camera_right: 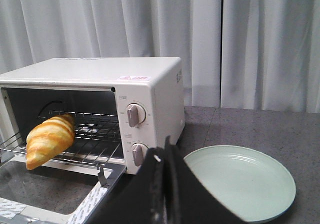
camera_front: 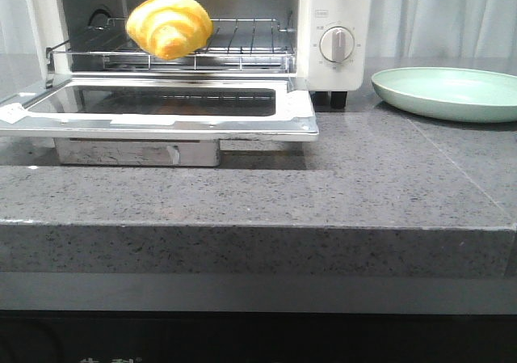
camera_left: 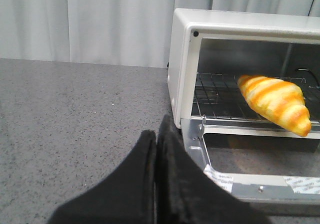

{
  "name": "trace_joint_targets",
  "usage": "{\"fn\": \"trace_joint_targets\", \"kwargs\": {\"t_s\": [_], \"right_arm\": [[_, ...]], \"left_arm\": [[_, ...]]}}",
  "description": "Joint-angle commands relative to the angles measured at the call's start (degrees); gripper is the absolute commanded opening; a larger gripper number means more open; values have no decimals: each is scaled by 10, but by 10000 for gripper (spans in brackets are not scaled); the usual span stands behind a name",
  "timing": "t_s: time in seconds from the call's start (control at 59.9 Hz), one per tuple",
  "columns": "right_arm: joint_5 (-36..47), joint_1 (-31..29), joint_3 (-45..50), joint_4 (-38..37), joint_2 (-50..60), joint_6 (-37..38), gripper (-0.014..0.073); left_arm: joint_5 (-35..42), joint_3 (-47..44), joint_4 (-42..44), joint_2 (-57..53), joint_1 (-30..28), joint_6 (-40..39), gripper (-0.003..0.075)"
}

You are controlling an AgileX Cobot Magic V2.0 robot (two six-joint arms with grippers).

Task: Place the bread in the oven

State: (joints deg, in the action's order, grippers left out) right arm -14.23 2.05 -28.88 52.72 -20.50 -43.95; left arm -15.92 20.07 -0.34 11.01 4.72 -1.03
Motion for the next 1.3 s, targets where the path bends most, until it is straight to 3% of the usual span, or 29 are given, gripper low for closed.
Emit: {"fn": "trace_joint_targets", "kwargs": {"t_s": [0.0,0.167,0.468,1.286], "right_arm": [[28,-4,-15,11,-4,-6,-67],[28,-4,-15,11,-4,-6,-67],[26,-4,-14,11,-4,-6,-67],[23,-4,-14,11,-4,-6,-67]], "left_arm": [[42,-29,-1,-42,-1,-4,-20],[42,-106,-5,-127,-1,-4,-20],[99,-209,-26,-123,-20,-4,-20],[86,-206,-28,-123,-34,-4,-20]]}}
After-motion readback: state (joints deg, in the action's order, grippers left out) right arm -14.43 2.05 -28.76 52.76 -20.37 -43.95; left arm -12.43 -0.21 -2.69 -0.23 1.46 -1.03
